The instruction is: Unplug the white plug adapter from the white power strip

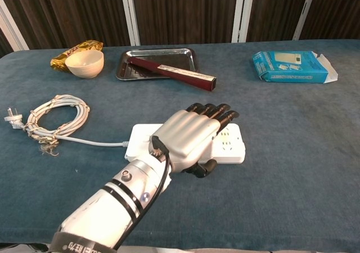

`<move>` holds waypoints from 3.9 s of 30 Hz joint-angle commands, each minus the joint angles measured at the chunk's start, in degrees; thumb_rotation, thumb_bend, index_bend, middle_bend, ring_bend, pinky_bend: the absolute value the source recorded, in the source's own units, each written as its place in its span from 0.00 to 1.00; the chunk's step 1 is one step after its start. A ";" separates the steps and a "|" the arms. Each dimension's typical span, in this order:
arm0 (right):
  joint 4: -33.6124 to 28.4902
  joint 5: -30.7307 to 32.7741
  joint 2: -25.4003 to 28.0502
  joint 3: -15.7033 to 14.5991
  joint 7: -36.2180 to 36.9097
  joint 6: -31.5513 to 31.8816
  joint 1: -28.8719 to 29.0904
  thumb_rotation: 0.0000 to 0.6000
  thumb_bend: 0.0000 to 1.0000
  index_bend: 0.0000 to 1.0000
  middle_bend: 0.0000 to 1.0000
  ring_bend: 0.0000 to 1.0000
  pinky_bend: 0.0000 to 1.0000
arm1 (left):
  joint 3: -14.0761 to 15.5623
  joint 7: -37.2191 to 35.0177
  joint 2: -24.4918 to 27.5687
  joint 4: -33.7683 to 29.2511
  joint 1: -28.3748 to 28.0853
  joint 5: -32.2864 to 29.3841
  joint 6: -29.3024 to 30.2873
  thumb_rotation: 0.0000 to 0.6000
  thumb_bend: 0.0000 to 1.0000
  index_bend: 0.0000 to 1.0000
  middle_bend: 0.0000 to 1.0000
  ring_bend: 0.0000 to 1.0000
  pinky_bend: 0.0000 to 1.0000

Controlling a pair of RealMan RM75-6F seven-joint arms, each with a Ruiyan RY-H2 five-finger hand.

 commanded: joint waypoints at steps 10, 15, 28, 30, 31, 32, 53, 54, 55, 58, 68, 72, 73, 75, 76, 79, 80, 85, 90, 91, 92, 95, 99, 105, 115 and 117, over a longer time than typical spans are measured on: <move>0.06 -0.45 0.55 -0.29 0.62 0.07 -0.11 1.00 0.22 0.00 0.00 0.00 0.00 | 0.98 -5.65 -1.66 3.73 -0.80 0.27 3.00 1.00 0.40 0.21 0.24 0.19 0.29; 0.13 -1.57 0.02 -0.69 -0.42 -0.73 0.58 1.00 0.22 0.00 0.00 0.00 0.00 | 2.26 -8.48 -1.77 5.07 -1.04 1.50 4.23 1.00 0.45 0.30 0.34 0.25 0.37; 2.27 -11.12 -5.67 -1.82 -9.82 -10.39 10.14 1.00 0.26 0.00 0.00 0.00 0.00 | 3.68 -11.84 0.08 5.17 -0.35 3.58 8.52 1.00 0.53 0.38 0.44 0.31 0.45; 3.01 -12.60 -7.07 -2.16 -11.10 -12.28 11.85 1.00 0.30 0.00 0.00 0.00 0.00 | 3.96 -11.53 0.51 4.73 -0.16 3.75 8.90 1.00 0.53 0.38 0.44 0.32 0.45; 3.67 -13.45 -8.13 -2.29 -11.69 -13.32 12.91 1.00 0.33 0.00 0.00 0.00 0.00 | 4.29 -11.37 0.78 4.48 0.01 3.90 9.11 1.00 0.53 0.38 0.44 0.32 0.46; 4.39 -14.02 -8.99 -2.44 -12.02 -14.22 13.72 1.00 0.36 0.00 0.00 0.00 0.00 | 4.61 -11.36 0.97 4.27 0.21 4.02 9.30 1.00 0.53 0.38 0.44 0.32 0.46; 11.85 -16.58 -23.18 -5.41 -10.32 -21.03 21.08 1.00 0.69 0.05 0.03 0.00 0.00 | 6.51 -10.99 2.78 2.20 1.57 5.33 11.42 1.00 0.53 0.38 0.44 0.32 0.46; 11.89 -16.11 -23.47 -5.31 -10.45 -21.29 21.17 1.00 0.69 0.05 0.03 0.00 0.00 | 6.57 -10.96 2.85 2.16 1.61 5.36 11.48 1.00 0.53 0.38 0.44 0.32 0.46; 11.89 -15.61 -23.70 -5.20 -10.54 -21.58 21.27 1.00 0.69 0.05 0.03 0.00 0.00 | 6.67 -10.99 2.89 2.12 1.68 5.40 11.52 1.00 0.53 0.38 0.45 0.32 0.46; 11.62 -14.27 -24.17 -4.95 -10.94 -22.55 21.71 1.00 0.69 0.05 0.03 0.00 0.00 | 7.18 -11.21 3.04 1.89 1.98 5.65 11.75 1.00 0.53 0.38 0.45 0.32 0.47; 11.28 -10.25 -25.86 -4.23 -15.78 -26.98 23.78 1.00 0.72 0.05 0.03 0.00 0.00 | 7.78 -11.33 2.84 2.53 2.41 6.36 12.50 1.00 0.56 0.39 0.47 0.34 0.49; 10.91 -8.39 -26.51 -3.84 -18.72 -28.80 24.52 1.00 0.75 0.07 0.04 0.00 0.00 | 7.93 -11.92 2.40 3.30 2.56 6.47 12.65 1.00 0.59 0.40 0.48 0.35 0.50; 10.67 -8.15 -26.34 -3.95 -19.27 -28.88 24.51 1.00 0.76 0.07 0.05 0.00 0.00 | 7.89 -12.02 2.27 3.51 2.57 6.53 12.79 1.00 0.60 0.41 0.48 0.35 0.50; 10.15 -7.30 -26.39 -4.01 -20.49 -29.37 24.59 1.00 0.76 0.07 0.05 0.00 0.00 | 8.06 -12.01 1.98 4.17 2.67 7.03 13.52 1.00 0.61 0.41 0.49 0.35 0.50; 9.97 -6.89 -26.51 -3.99 -20.99 -29.68 24.69 1.00 0.76 0.07 0.05 0.00 0.00 | 7.93 -11.93 1.91 4.52 2.54 7.50 14.18 1.00 0.61 0.41 0.49 0.35 0.50; 9.52 -5.43 -26.73 -4.02 -22.56 -30.53 24.84 1.00 0.76 0.07 0.05 0.00 0.00 | 8.67 -11.85 1.61 6.17 2.73 8.74 15.59 1.00 0.62 0.42 0.50 0.35 0.50; 9.33 -5.21 -26.66 -4.16 -22.88 -30.54 24.80 1.00 0.76 0.07 0.05 0.00 0.00 | 8.96 -11.91 1.50 6.50 3.00 8.91 15.98 1.00 0.62 0.42 0.50 0.35 0.50; 9.00 -4.35 -27.08 -4.07 -24.00 -30.80 24.97 1.00 0.76 0.08 0.05 0.00 0.00 | 9.07 -12.07 1.61 7.09 3.18 9.32 16.66 1.00 0.62 0.42 0.50 0.35 0.50; 7.19 -3.42 -26.89 -3.41 -24.00 -29.09 24.79 1.00 0.76 0.07 0.05 0.00 0.00 | 8.55 -13.34 3.78 4.36 2.53 12.64 21.41 1.00 0.62 0.42 0.50 0.35 0.50; 6.57 -3.65 -26.41 -3.36 -23.55 -28.31 24.64 1.00 0.76 0.07 0.05 0.00 0.00 | 8.33 -13.13 4.46 3.32 2.43 13.03 21.96 1.00 0.62 0.42 0.50 0.35 0.50; 5.80 -4.04 -25.75 -3.30 -22.88 -27.23 24.45 1.00 0.76 0.07 0.05 0.00 0.00 | 7.91 -12.71 5.55 1.98 2.28 13.61 22.84 1.00 0.62 0.42 0.50 0.35 0.50; 3.35 -5.58 -23.35 -3.07 -20.83 -23.58 23.71 1.00 0.76 0.05 0.05 0.00 0.00 | 7.31 -12.18 9.06 -1.74 2.32 14.62 24.31 1.00 0.61 0.41 0.50 0.35 0.50; 0.04 -8.65 -19.15 -2.94 -17.68 -17.32 22.19 1.00 0.76 0.03 0.05 0.00 0.00 | 7.86 -13.36 14.81 -6.05 4.41 13.40 24.52 1.00 0.60 0.41 0.49 0.34 0.48; -4.52 -11.91 -11.68 -3.02 -14.50 -10.16 19.92 1.00 0.73 0.00 0.05 0.00 0.00 | 10.17 -21.76 25.14 -12.65 8.64 6.15 18.56 1.00 0.56 0.38 0.46 0.32 0.34; -5.94 -12.89 -5.11 -5.19 -12.93 -7.17 16.68 1.00 0.69 0.00 0.05 0.00 0.00 | 9.59 -32.20 31.46 -5.94 11.19 -1.83 10.53 1.00 0.48 0.26 0.33 0.25 0.21; -5.89 -12.67 -5.10 -5.05 -12.75 -7.29 16.60 1.00 0.68 0.00 0.05 0.00 0.00 | 9.97 -32.24 32.25 -5.57 11.05 -2.77 8.12 1.00 0.46 0.17 0.26 0.20 0.20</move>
